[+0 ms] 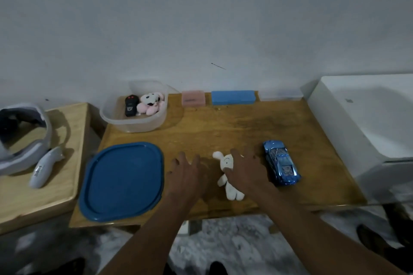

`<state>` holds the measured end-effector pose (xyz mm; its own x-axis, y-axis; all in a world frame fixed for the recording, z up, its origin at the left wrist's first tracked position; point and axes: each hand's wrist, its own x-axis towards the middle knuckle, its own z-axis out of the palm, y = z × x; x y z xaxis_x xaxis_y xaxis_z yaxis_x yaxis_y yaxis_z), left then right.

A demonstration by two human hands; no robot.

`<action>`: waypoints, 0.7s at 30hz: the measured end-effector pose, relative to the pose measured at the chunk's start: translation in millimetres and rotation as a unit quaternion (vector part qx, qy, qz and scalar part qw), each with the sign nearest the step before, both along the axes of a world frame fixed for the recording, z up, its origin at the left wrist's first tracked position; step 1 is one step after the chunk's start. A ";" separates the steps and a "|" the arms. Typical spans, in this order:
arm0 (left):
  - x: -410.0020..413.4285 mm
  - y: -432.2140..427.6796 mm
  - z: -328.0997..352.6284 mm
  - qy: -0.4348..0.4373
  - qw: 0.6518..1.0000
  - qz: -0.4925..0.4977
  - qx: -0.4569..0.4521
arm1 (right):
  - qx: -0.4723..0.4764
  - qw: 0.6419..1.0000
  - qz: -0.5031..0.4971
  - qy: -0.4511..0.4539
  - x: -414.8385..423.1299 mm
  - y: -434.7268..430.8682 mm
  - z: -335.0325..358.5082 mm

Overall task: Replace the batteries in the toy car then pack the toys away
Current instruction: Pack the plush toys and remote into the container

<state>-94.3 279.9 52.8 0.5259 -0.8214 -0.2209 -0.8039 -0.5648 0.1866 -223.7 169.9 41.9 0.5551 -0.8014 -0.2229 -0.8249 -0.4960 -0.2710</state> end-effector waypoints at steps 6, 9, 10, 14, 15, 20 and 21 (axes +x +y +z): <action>-4.4 7.5 -14.2 -0.018 0.999 -0.013 0.034 | 0.059 0.998 -0.026 0.010 -7.0 1.8 -20.0; -2.5 6.9 -13.9 0.010 1.000 0.003 0.030 | 0.074 0.996 -0.024 0.034 0.0 0.0 -20.2; -2.0 6.5 -13.0 0.018 0.999 0.005 0.030 | 0.081 0.996 -0.027 0.037 2.2 -0.6 -19.4; 1.0 3.0 -12.0 0.051 0.997 -0.004 0.053 | 0.103 0.994 -0.038 0.019 2.5 -1.9 -22.2; 2.0 2.1 -11.9 0.061 0.996 -0.007 0.061 | 0.105 0.994 -0.036 0.015 2.2 -1.9 -23.2; 5.2 2.1 -14.9 0.085 0.995 0.003 0.049 | 0.067 0.997 -0.028 0.033 7.3 -1.3 -23.0; 5.5 2.9 -17.0 0.088 0.995 0.008 0.040 | 0.073 0.996 -0.033 0.032 8.0 -1.3 -23.3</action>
<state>-88.8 282.9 35.8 0.4864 -0.7894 -0.3745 -0.7531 -0.5961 0.2783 -215.7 168.6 18.6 0.4824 -0.7928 -0.3724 -0.8727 -0.3986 -0.2820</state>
